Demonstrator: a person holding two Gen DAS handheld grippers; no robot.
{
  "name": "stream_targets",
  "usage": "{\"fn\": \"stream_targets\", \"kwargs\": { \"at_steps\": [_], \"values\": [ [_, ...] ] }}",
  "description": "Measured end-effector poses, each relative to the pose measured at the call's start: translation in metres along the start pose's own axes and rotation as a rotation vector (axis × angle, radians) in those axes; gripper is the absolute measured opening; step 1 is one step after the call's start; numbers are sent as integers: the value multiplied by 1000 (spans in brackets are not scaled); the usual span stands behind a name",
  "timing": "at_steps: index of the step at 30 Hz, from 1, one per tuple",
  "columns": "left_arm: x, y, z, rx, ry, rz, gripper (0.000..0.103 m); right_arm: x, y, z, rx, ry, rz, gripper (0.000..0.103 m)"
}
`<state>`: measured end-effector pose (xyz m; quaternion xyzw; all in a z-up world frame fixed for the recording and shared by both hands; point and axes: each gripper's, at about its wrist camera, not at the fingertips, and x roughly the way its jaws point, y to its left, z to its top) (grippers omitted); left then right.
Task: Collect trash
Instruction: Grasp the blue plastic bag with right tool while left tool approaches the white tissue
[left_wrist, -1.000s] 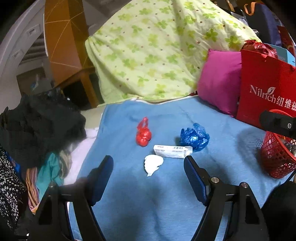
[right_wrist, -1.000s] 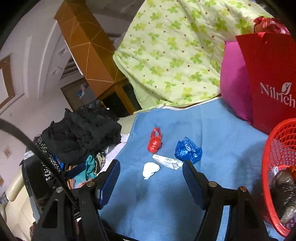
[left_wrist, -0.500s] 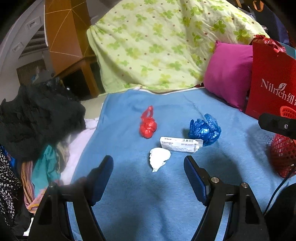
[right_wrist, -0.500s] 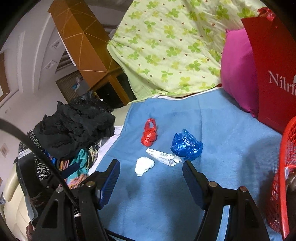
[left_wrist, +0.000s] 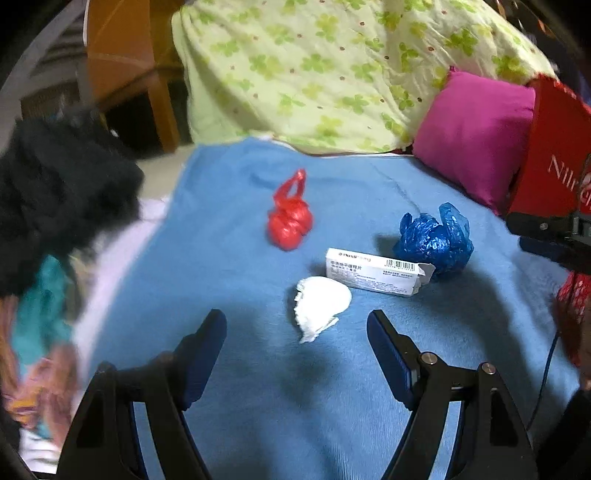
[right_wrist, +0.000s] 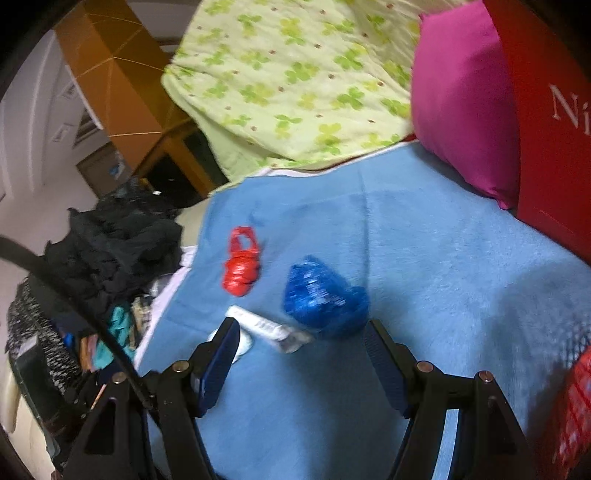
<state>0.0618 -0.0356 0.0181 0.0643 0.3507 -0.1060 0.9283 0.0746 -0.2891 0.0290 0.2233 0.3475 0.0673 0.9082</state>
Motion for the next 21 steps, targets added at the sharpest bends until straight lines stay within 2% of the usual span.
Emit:
{"fn": "stream_targets", "kwargs": {
  "at_steps": [5, 7, 13, 17, 21],
  "values": [
    [35, 16, -9, -74, -4, -132, 79, 36, -6, 5, -32, 28, 2, 70],
    [52, 17, -8, -97, 37, -140, 79, 52, -6, 6, -54, 44, -11, 66],
    [82, 16, -3, -146, 101, -172, 79, 82, -9, 13, -50, 52, -23, 66],
    [92, 8, 3, -87, 95, -160, 79, 97, -10, 15, -41, 71, -28, 66],
    [108, 2, 4, -70, 140, -172, 79, 103, -7, 13, -64, 89, -23, 66]
  ]
}}
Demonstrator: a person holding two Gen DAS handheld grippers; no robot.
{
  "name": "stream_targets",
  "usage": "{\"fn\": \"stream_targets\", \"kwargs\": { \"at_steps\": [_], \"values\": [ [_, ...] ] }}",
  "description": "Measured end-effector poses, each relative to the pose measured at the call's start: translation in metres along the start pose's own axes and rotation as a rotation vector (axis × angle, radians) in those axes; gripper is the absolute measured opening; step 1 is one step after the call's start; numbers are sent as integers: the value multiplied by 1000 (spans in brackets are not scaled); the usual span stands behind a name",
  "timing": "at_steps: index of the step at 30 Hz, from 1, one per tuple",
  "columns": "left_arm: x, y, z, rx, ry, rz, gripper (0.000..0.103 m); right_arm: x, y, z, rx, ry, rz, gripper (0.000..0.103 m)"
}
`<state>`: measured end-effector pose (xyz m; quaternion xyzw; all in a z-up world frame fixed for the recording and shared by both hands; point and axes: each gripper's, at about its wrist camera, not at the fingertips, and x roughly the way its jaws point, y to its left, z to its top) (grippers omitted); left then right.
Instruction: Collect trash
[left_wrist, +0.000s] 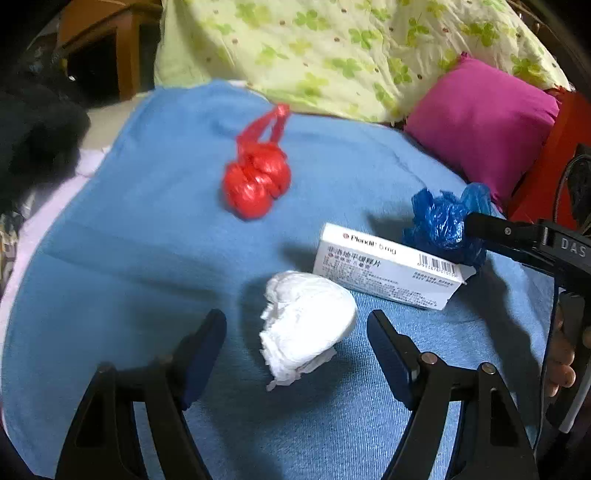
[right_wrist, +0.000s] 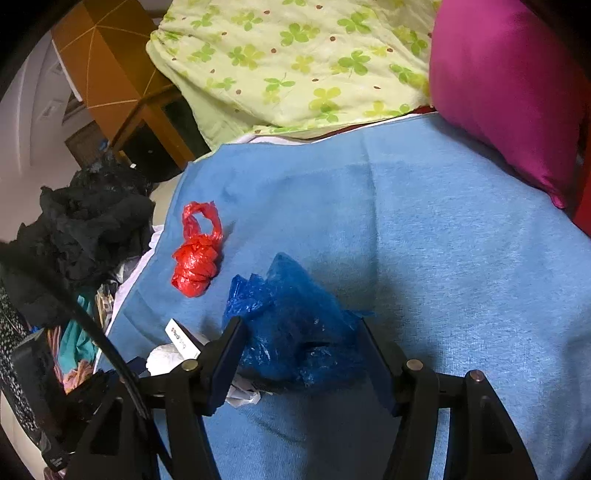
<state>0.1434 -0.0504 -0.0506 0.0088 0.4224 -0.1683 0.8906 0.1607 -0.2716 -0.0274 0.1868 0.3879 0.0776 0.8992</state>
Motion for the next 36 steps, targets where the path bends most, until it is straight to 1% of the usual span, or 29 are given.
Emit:
{"fn": "stream_targets", "kwargs": {
  "at_steps": [2, 5, 7, 8, 9, 10, 11, 13, 16, 19, 29, 33, 36],
  "values": [
    [5, -1, 0, 2, 15, -5, 77, 3, 1, 0, -8, 8, 0, 66],
    [13, -5, 0, 30, 38, 9, 69, 8, 0, 0, -3, 32, 18, 66],
    [15, -9, -2, 50, 48, 13, 60, 11, -1, -1, 3, 51, 32, 66],
    [16, -11, -2, 57, 49, 14, 57, 12, 0, -1, 2, 52, 32, 66],
    [16, -12, -3, 65, 48, 16, 56, 12, 1, -2, 0, 52, 32, 63],
    [16, -13, -3, 69, 46, 19, 55, 12, 2, -2, -3, 52, 35, 58],
    [16, -14, -3, 74, 43, 22, 55, 11, 3, -2, -7, 50, 35, 55],
    [16, -15, -3, 80, 42, 26, 49, 10, 6, -2, -25, 45, 32, 47],
    [16, -16, -4, 88, 41, 31, 47, 8, 14, -3, -60, 32, 29, 35],
    [15, -17, -3, 96, 35, 36, 45, 6, 19, -5, -85, 28, 23, 31],
    [20, -9, -3, 84, 40, 70, 42, -1, 15, -5, -73, 18, 16, 29],
    [21, -3, -4, 79, 38, 79, 42, -7, 7, -4, -49, 15, 3, 29],
    [18, 3, -4, 55, 42, 81, 42, -12, -1, -2, -25, 11, -5, 29]
  ]
}}
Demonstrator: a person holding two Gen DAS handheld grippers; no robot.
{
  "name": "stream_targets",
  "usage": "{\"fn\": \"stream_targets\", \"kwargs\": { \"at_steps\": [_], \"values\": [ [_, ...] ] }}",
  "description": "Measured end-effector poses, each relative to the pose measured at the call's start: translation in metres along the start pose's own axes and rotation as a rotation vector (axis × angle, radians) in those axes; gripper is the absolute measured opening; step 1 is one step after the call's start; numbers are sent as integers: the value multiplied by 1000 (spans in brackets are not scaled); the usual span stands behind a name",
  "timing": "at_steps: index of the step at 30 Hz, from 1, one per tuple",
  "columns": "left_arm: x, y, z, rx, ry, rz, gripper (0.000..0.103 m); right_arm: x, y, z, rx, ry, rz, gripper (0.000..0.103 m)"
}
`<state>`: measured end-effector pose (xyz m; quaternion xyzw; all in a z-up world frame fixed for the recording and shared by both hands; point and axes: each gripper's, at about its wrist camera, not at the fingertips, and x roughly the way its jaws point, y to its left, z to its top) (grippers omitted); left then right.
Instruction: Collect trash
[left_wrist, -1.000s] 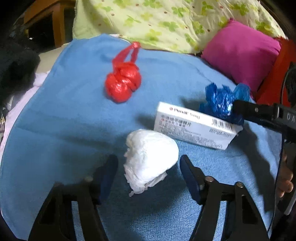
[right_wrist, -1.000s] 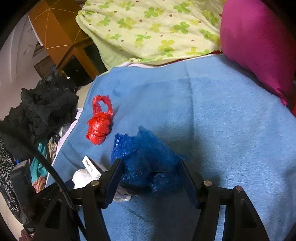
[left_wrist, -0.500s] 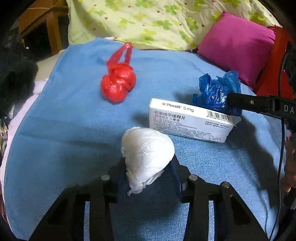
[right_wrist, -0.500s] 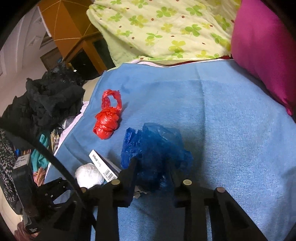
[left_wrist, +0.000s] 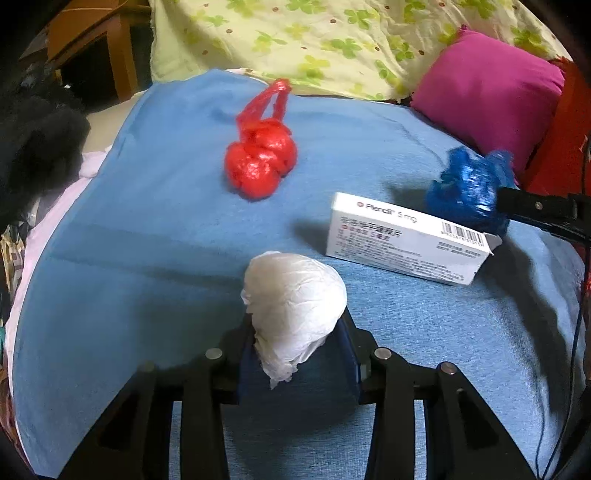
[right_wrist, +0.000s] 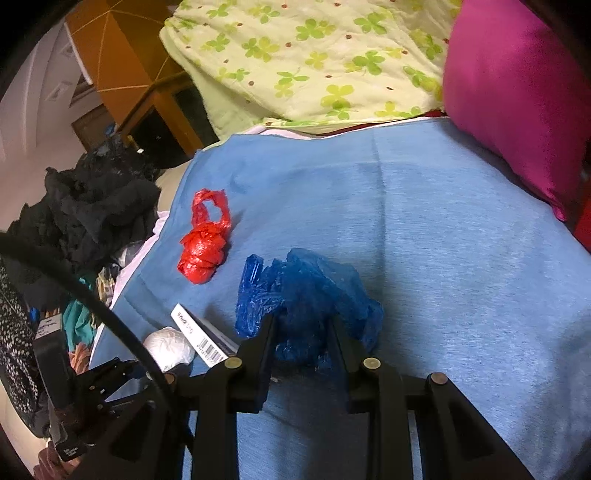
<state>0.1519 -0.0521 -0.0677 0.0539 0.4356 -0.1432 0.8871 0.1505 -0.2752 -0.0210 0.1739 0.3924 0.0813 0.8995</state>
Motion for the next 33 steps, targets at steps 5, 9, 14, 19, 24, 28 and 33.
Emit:
{"fn": "stream_targets", "kwargs": {
  "at_steps": [5, 9, 14, 19, 24, 28, 33],
  "values": [
    [3, 4, 1, -21, 12, 2, 42, -3, -8, 0, 30, 14, 17, 29],
    [3, 7, 1, -34, 15, -6, 42, -2, -6, 0, 35, 4, 32, 36],
    [4, 6, 2, -39, 18, -12, 49, -8, -10, 1, 64, -51, 28, 75],
    [3, 5, 1, -45, 19, -22, 50, -7, -11, 8, 87, -78, 74, 76],
    [1, -1, -1, -27, 16, -27, 50, 15, -4, 7, 82, -35, 83, 76],
    [1, -3, -1, -25, 17, -23, 50, 24, -1, 1, 69, -26, 67, 76],
    [2, -6, -3, -21, 15, -15, 51, 29, 0, -2, 42, 3, 27, 72]
  ]
}}
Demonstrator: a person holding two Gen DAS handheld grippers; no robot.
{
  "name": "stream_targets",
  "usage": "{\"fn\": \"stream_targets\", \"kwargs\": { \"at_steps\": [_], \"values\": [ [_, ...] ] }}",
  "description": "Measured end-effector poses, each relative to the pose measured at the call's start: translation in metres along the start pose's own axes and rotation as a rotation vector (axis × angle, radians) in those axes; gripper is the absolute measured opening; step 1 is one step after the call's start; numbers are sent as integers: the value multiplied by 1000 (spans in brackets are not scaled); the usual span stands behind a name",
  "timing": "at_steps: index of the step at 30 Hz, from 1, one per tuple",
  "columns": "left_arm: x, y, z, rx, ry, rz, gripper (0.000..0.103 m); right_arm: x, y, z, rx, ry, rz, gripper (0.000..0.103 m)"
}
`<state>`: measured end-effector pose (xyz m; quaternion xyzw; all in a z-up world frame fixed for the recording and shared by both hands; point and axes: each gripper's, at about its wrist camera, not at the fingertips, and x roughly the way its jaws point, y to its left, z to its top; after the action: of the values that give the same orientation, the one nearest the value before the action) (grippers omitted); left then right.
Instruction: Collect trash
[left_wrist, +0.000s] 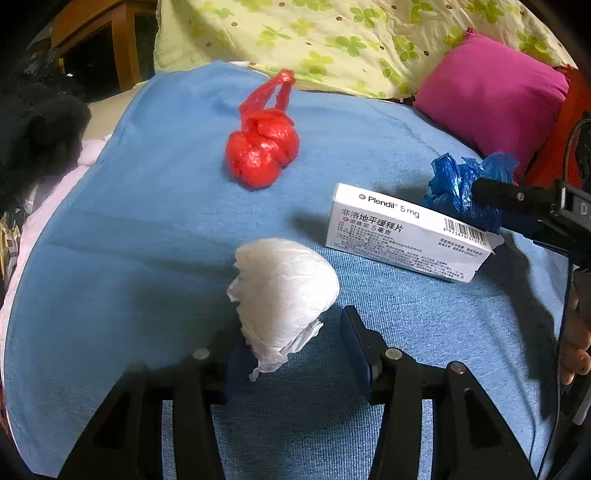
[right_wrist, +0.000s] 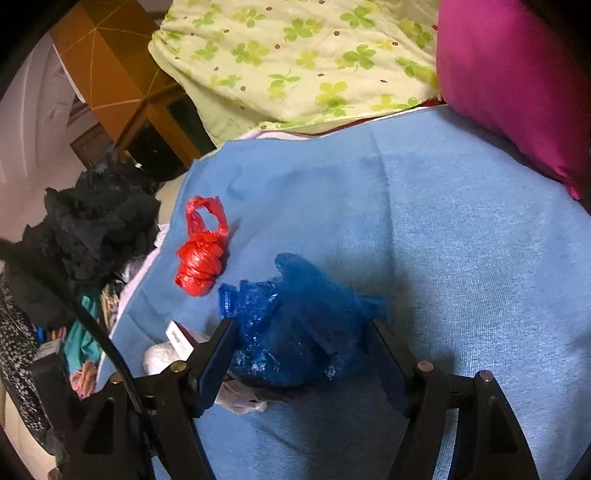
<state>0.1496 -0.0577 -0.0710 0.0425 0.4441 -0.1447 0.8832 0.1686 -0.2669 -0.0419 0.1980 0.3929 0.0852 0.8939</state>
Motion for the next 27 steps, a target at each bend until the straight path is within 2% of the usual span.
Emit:
{"fn": "stream_targets", "kwargs": {
  "at_steps": [6, 14, 16, 18, 23, 24, 25, 27],
  "values": [
    [-1, 0, -1, 0, -2, 3, 52, 1, 8, -3, -50, 26, -47, 64],
    [-2, 0, 0, -6, -2, -1, 52, 0, 20, -6, -74, 50, -28, 49],
    [-1, -1, 0, -6, -1, -3, 52, -3, 22, -6, -75, 56, -18, 40],
    [-2, -1, 0, -8, -2, -5, 52, -4, 23, -6, -76, 63, -21, 39],
    [-3, 2, -1, -12, -4, -4, 52, -1, 17, -4, -45, 48, -4, 41],
    [-2, 1, -1, -12, -5, -3, 52, 0, 16, -4, -41, 37, -4, 46],
    [-3, 1, -2, -12, -6, -2, 52, 0, 15, -5, -28, 28, -4, 56],
    [-2, 0, -1, -11, -8, 0, 52, 4, 13, -8, -23, 28, -7, 66]
  ]
}}
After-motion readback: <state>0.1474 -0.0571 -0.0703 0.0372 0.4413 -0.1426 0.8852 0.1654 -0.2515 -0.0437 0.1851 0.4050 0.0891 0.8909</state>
